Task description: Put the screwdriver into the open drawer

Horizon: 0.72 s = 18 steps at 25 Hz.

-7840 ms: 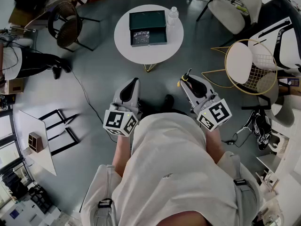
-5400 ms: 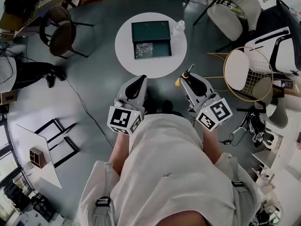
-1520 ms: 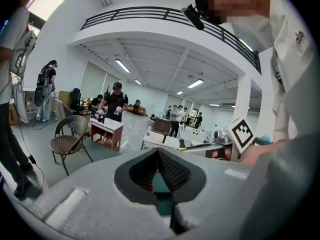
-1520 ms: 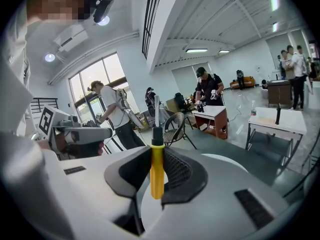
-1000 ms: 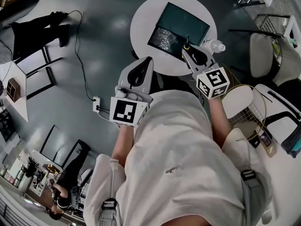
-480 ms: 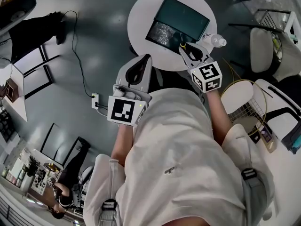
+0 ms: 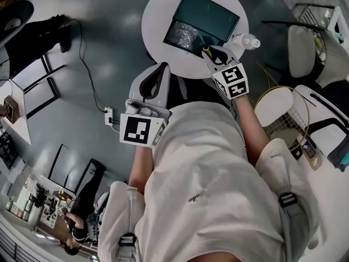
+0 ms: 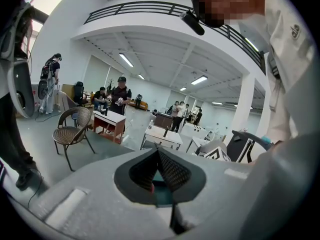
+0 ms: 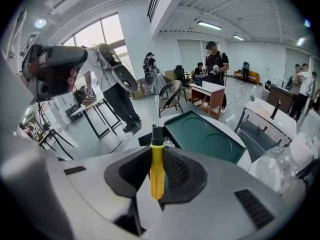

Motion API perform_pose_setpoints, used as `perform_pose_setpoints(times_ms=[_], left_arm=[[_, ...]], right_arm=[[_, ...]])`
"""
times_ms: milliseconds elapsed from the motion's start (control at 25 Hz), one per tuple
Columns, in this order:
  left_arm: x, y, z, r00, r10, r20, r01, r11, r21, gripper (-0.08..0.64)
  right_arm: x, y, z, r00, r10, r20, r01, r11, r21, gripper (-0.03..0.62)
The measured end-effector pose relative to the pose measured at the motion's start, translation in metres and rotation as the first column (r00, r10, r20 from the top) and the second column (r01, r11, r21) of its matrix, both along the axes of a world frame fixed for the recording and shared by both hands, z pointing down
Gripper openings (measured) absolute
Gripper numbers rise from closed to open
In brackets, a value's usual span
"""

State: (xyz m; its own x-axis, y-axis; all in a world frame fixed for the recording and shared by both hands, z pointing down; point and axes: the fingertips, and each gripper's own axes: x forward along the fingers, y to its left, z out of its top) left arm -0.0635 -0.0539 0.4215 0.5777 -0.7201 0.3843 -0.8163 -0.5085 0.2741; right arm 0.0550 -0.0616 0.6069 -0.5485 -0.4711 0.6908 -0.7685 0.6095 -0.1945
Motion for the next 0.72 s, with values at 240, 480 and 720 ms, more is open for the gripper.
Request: perform_pose_setpoints(times_ms=[240,480,720], left_arm=[[0.001,-0.003,0.003,1.000,-0.013,-0.017,0.013,1.000,-0.012,0.011],[0.008,-0.005,0.005,1.000,0.002,-0.015,-0.002,1.000,-0.018,0.011],[0.007,-0.007,0.005,1.000,0.005,-0.007,-0.005,1.000,-0.022,0.011]], right_arm=[[0.005,-0.004,0.021,0.997,-0.039,-0.063,0.039,0.999,-0.011,0.080],[0.006,-0.007,0.038,0.995,-0.053,-0.086,0.051,0.998,-0.034,0.080],[0.000,-0.008,0.053,0.992,-0.079,-0.102,0.073,0.995,-0.062,0.081]])
